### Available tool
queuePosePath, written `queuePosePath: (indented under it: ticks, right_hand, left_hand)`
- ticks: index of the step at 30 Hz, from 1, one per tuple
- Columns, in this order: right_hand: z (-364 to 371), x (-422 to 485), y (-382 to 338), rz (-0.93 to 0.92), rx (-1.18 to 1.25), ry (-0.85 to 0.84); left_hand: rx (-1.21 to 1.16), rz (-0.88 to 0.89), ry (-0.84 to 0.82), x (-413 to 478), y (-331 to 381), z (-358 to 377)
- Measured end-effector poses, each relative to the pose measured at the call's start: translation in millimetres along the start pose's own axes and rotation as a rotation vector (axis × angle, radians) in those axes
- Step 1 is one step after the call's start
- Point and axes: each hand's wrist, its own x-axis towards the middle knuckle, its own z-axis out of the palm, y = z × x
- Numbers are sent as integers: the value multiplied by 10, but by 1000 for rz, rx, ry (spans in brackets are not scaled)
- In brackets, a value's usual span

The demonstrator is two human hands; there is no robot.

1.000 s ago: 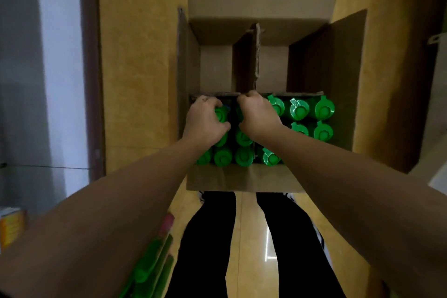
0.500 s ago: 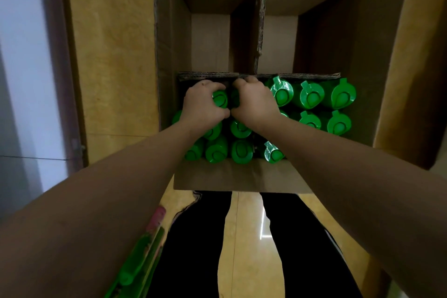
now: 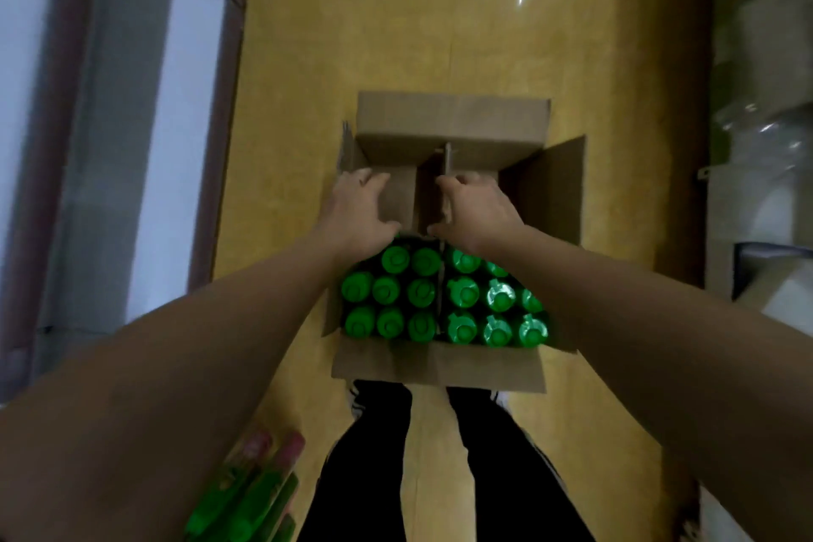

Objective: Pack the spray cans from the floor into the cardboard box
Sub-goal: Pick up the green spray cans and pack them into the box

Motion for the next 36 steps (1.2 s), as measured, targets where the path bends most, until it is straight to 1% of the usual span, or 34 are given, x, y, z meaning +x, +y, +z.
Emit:
queuePosePath:
  ticks: [2,5,7,11,14,17,21,23,27,34,36]
  right_hand:
    - [-611,-251,-58,-25,-86,80]
    - [-1585,-731,-223,-60,-165,188]
    - [-2044,-925,-311,-67,-180,257]
    - [-3110,-1678,-606,-103,-279,457]
    - [-3759,-2144,-791,-99,-326,582]
    - [-4217,-2548,-949,-94,-345,694]
    - [-4589,-3058,-1133,-51,-354,805]
    - [-4724,-3275,-1206,-22,-347,865]
    - [-4791,-3585,-1226,48,-308,956]
    - [-4564,-4081,-936,268,-232,979]
    - [-4465,-4275,-788,335,-214,974]
  left_hand:
    - [67,44,86,-202,301,-505]
    - [78,112,223,-641,850,-1301]
    - [89,142,305,-805,1144,-1702]
    - [134,189,504,-1510,1682,-2754]
    - [171,197,622,-2001,1966,-3392]
    - [172,230,748,-2446,2177,-3837]
    - [207,297,862,-2895,2344,-4314]
    - [208,315,893,-3069,2409,-4510]
    - [253,395,940,-3280,2543,-4676]
    - [287,629,874,-3290,2917,-4529]
    - [287,721,815,-3258,3066,-4388]
